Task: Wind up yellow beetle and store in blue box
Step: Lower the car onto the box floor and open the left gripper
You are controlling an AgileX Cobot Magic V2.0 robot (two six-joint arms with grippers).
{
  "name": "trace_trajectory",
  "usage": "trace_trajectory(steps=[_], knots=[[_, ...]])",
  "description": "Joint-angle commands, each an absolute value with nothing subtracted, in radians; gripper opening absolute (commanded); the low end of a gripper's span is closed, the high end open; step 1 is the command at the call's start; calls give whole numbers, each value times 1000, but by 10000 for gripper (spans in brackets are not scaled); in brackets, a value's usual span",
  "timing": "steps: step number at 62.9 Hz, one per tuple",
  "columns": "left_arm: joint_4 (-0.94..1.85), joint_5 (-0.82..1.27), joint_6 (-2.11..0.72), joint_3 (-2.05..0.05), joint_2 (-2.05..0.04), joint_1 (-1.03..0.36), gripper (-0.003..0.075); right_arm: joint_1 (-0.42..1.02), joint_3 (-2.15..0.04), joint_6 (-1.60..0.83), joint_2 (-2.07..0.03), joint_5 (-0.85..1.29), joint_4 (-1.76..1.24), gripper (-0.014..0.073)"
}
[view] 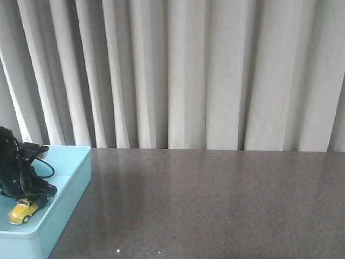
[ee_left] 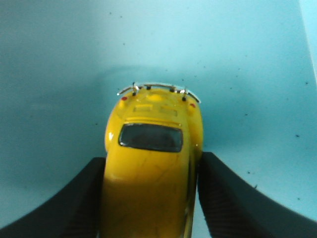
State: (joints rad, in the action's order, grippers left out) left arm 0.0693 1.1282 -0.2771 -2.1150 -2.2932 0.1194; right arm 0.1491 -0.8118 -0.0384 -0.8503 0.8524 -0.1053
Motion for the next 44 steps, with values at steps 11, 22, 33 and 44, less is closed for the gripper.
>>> trace_trajectory(steps=[11, 22, 33, 44], knots=[[93, 1097, -264, -2145, -2199, 120, 503, 147, -838, -42, -841, 802, -106, 471], [95, 1123, -264, -2145, -2143, 120, 505, 147, -838, -42, -841, 802, -106, 471], [131, 1162, -263, -2145, -2074, 120, 505, 147, -838, -42, -841, 802, -106, 471], [147, 1207, -240, -2145, -2019, 120, 505, 147, -838, -42, -841, 802, -106, 471]])
